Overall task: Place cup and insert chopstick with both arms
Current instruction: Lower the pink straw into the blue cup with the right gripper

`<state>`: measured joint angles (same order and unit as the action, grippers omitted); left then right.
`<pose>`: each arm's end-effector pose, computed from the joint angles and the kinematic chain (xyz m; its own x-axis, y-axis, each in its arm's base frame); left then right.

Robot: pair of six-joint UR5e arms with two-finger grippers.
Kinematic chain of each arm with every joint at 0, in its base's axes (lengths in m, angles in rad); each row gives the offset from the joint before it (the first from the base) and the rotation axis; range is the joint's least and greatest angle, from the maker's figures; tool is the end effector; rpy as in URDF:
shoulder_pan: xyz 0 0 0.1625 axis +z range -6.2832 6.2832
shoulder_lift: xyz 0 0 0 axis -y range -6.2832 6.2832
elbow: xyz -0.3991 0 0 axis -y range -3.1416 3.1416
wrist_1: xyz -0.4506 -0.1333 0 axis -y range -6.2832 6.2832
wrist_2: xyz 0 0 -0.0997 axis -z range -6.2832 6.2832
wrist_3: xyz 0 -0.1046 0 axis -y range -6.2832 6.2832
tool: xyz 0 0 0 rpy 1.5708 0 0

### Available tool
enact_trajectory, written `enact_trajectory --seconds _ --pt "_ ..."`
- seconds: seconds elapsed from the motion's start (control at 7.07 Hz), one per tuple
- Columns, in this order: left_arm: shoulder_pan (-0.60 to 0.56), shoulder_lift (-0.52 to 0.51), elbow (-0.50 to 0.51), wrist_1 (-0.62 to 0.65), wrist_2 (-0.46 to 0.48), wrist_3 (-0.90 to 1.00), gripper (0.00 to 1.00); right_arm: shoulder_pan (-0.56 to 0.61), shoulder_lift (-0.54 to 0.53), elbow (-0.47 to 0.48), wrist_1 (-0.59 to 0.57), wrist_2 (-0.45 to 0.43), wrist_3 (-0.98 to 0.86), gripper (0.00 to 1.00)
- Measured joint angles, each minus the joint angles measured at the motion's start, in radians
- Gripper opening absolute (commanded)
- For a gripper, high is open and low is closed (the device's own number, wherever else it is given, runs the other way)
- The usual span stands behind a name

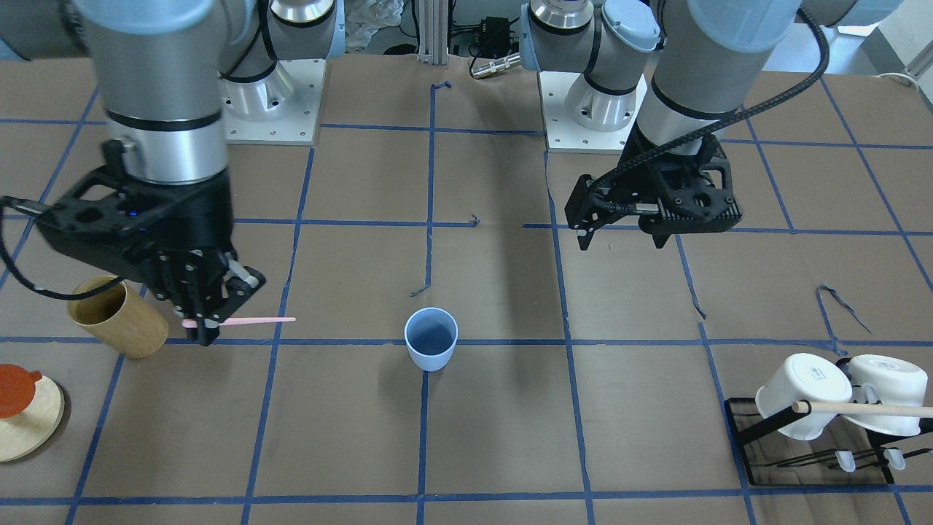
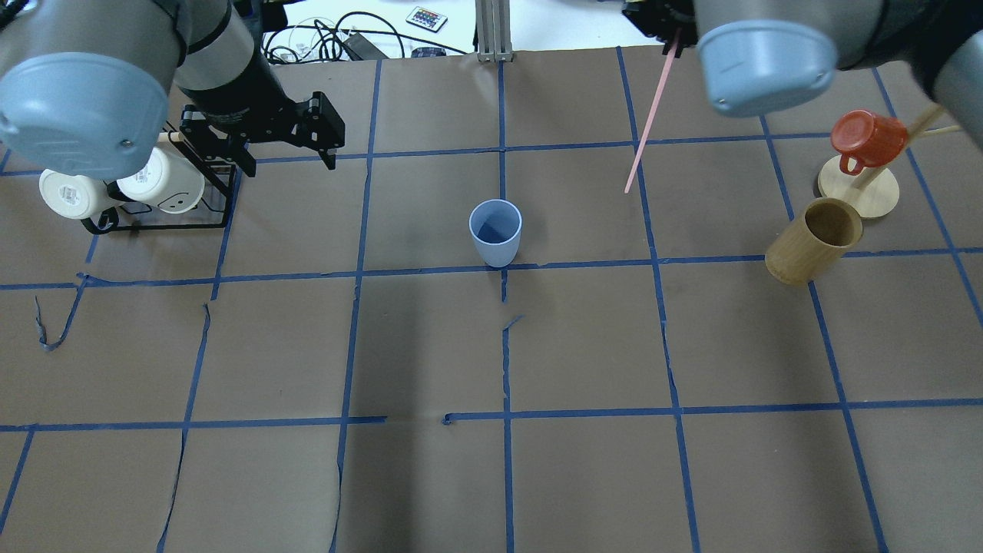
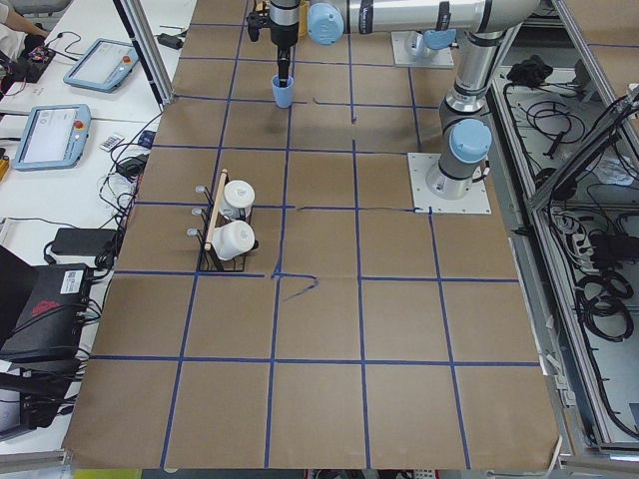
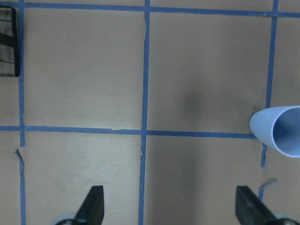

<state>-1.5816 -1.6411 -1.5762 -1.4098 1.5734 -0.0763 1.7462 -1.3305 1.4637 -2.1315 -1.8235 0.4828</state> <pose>-0.1393 -0.5841 0.4308 -0.9979 -0.0654 0.0039 -0.0655 0.9942 -0.0851 0.2232 -0.6453 0.4395 -0.9342 0.3567 0.0090 0.3104 0.8247 -0.4728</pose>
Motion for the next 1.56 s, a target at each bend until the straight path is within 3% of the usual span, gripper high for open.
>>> enact_trajectory --seconds 0.28,0.42,1.27,1.56 --pt "0.013 0.027 -0.008 -0.008 -0.006 0.012 1.00 0.120 0.021 -0.001 -0.042 -0.125 0.083 0.04" --pt "0.015 0.030 -0.010 -0.009 -0.008 0.022 1.00 0.160 0.020 -0.004 -0.075 -0.146 0.099 0.04" --pt "0.016 0.046 -0.012 -0.032 -0.003 0.050 1.00 0.251 0.059 0.045 -0.218 -0.148 0.263 0.08" --pt "0.019 0.054 -0.011 -0.053 -0.002 0.050 1.00 0.263 0.097 0.048 -0.265 -0.147 0.293 0.18"
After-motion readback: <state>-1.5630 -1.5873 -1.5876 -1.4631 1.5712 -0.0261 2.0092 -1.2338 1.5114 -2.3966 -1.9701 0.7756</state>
